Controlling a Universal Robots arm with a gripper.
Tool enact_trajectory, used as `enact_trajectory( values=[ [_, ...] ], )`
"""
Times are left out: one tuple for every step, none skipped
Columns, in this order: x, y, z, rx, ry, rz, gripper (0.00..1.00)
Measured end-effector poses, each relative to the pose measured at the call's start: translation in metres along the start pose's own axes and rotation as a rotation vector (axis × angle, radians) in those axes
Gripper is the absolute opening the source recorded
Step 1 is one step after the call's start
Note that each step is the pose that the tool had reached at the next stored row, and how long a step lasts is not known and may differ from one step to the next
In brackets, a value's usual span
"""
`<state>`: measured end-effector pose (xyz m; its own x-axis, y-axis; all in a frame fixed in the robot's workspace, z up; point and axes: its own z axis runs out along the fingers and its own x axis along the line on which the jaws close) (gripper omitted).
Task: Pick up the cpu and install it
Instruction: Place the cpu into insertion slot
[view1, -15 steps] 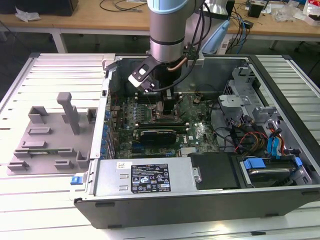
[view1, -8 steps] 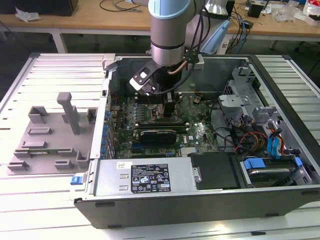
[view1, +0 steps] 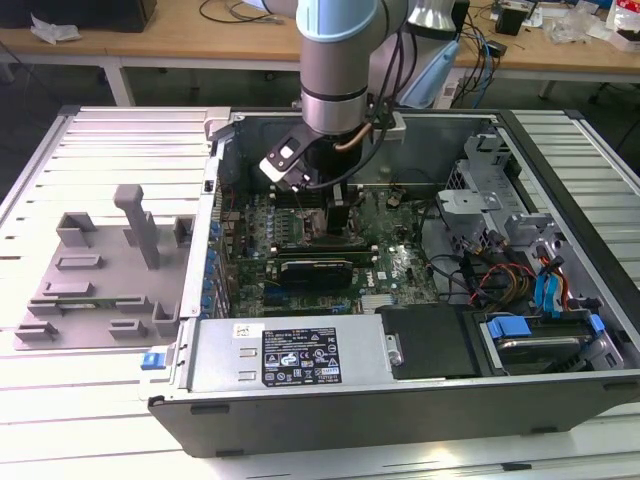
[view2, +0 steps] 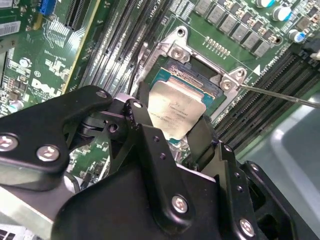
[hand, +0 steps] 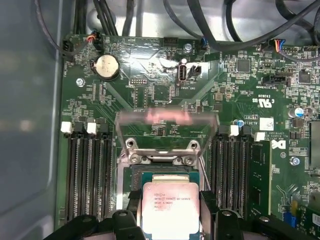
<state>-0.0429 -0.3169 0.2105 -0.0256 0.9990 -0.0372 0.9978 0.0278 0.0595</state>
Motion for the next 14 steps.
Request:
enact_trajectory(
  values=[
    [0.0003,0.0,0.001,0.0002,-0.0039,0.0,0.55],
    [0.0017,0.0,0.0015,0.0002,-0.0077,-0.001,0.55],
    [0.0047,0.0001,0.0017,0.0003,-0.0093,-0.001,0.55],
    [0.0067,0.0001,0.0017,0.0004,-0.0108,-0.001,0.55],
    [0.0084,0.0001,0.0019,0.0005,-0.0133,-0.001,0.55],
    [0.0091,0.0,0.0034,0.0007,-0.0222,-0.001,0.55],
    [0.0092,0.0,0.0046,0.0011,-0.03,-0.002,0.55],
    [0.0095,-0.0001,0.0057,0.0013,-0.0322,-0.002,0.55],
    [0.0098,-0.0001,0.006,0.0013,-0.0324,-0.002,0.55],
    [0.0105,-0.0002,0.0066,0.0011,-0.0323,-0.002,0.55],
    [0.0107,-0.0003,0.007,0.0011,-0.0323,-0.002,0.55],
    [0.0107,-0.0007,0.0074,0.0012,-0.0324,-0.002,0.55],
    [0.0108,-0.0014,0.0077,0.0012,-0.0324,-0.002,0.55],
    [0.0108,-0.0024,0.0081,0.001,-0.0323,-0.002,0.55]
  ],
)
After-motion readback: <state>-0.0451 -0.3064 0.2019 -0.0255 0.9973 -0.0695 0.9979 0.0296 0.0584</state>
